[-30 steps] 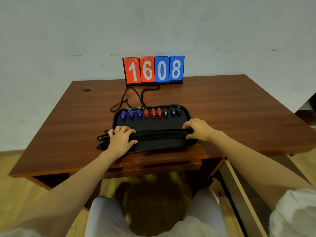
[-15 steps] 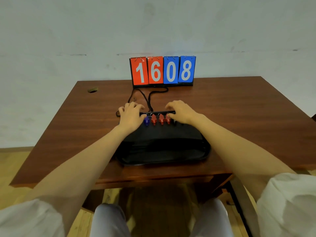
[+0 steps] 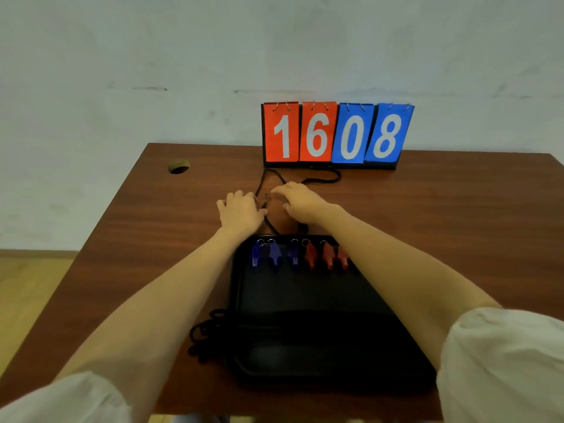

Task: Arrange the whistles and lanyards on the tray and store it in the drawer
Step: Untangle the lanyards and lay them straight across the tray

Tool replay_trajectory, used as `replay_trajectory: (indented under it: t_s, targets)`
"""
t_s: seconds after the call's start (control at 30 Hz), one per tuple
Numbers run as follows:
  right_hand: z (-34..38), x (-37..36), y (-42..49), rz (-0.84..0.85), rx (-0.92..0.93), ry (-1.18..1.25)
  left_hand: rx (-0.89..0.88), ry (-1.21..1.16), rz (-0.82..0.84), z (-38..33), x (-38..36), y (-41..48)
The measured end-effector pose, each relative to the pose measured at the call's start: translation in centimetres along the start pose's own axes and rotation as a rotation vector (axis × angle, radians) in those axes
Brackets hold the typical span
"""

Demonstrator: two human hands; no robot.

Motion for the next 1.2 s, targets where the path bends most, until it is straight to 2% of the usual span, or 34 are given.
replay_trajectory:
  t_s: [0.17, 0.37, 0.57, 0.63, 0.73, 0.9, 1.0, 1.2]
  targets:
    - [0.7, -2.3, 3.2, -0.021, 0.083, -0.086, -0.004, 0.037, -0.012, 0.6, -1.7, 1.7]
    - [0.3, -2.5, 4.3, -0.183, 0.003, -0.094, -0.041, 0.108, -0.108, 0.7, -2.0, 1.8]
    - [1.1, -1.4, 3.1, -0.286, 0.024, -0.169, -0.069, 0.143, -0.077, 0.2, -2.0, 0.7]
    - [1.3, 0.0, 2.3, -0.365, 0.041, -0.166, -0.076, 0.024, -0.073, 0.1, -1.7, 0.3]
    - [1.6, 3.1, 1.0, -0.411, 0.021, -0.208, -0.059, -0.283, -0.107, -0.5, -0.1, -0.3]
    - [1.7, 10.2, -2.5, -0.595, -0.060, -0.228, -0.130, -0.572, -0.170, -4.4, 5.6, -2.2]
    - [1.2, 15.4, -5.5, -0.743, -0.115, -0.239, -0.237, -0.630, -0.236, -6.7, 9.7, -3.6]
    - [0.7, 23.8, -12.9, -0.932, -0.166, -0.236, -0.452, -0.685, -0.313, -10.9, 16.3, -7.8]
Point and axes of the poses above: each hand's wrist, its own y-axis towards the middle knuckle, its own x-axis out of the back of the hand, z = x × y, the point moved 8 cm from there along y, towards the middle knuckle, and after that the axes turned 14 degrees about -y, right-handed, at the moved point
